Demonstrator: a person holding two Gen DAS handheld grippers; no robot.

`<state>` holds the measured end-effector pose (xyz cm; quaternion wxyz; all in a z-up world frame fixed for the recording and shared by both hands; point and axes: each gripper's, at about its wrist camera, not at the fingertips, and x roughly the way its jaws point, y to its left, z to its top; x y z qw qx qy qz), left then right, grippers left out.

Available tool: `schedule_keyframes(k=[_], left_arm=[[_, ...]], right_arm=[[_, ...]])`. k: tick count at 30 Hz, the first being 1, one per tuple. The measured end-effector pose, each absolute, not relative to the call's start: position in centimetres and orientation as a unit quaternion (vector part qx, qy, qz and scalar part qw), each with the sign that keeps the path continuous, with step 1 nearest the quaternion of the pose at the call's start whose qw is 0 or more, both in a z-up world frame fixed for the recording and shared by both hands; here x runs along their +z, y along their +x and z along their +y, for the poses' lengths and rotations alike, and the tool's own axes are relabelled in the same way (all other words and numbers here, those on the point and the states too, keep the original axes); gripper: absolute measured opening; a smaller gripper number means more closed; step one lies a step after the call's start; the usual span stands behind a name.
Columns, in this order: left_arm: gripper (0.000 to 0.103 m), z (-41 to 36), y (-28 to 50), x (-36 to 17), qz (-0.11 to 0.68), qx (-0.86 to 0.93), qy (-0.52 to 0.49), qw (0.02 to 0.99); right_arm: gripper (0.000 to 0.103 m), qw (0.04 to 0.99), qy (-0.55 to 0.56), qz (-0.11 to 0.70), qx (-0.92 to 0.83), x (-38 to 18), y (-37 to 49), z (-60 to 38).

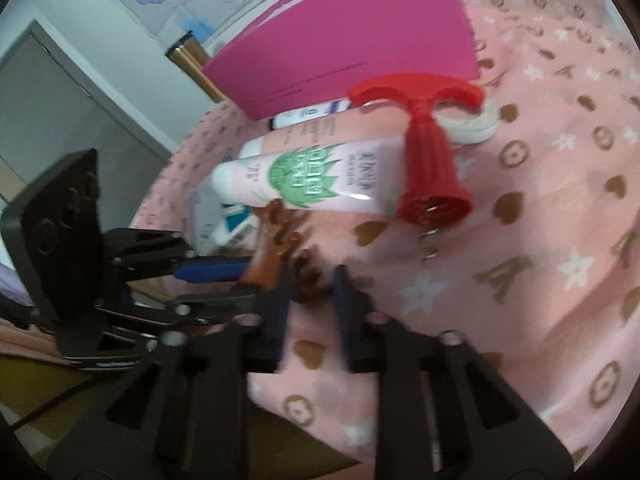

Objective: Organize rigid objects
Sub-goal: 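Reach the left gripper to the brown wooden comb and grasp it, then lift the comb and drop it into the magenta box with the left gripper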

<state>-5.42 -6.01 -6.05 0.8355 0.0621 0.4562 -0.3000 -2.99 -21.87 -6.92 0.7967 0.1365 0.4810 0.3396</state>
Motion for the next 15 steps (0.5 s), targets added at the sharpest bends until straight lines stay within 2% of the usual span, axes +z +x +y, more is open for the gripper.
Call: schedule_keyframes(k=[8,11,15], left_arm=[[0.022,-7.4,-3.8,-4.9,0.436,-0.295,0.062,0.848],[0.021,-8.0,-2.7,-5.1,0.437,-0.286,0.06,0.851],[0.019,-8.7,-2.2,-5.6,0.443,-0.287,0.066,0.847]], right_arm=[[0.01,0.805,0.185,0.419,0.376,-3.7,-2.1,-23.7],[0.016,0.805,0.198,0.42,0.369,-4.1,-1.0,-23.8],[0.026,0.769,0.234,0.466,0.369,-7.3,0.4,-23.2]])
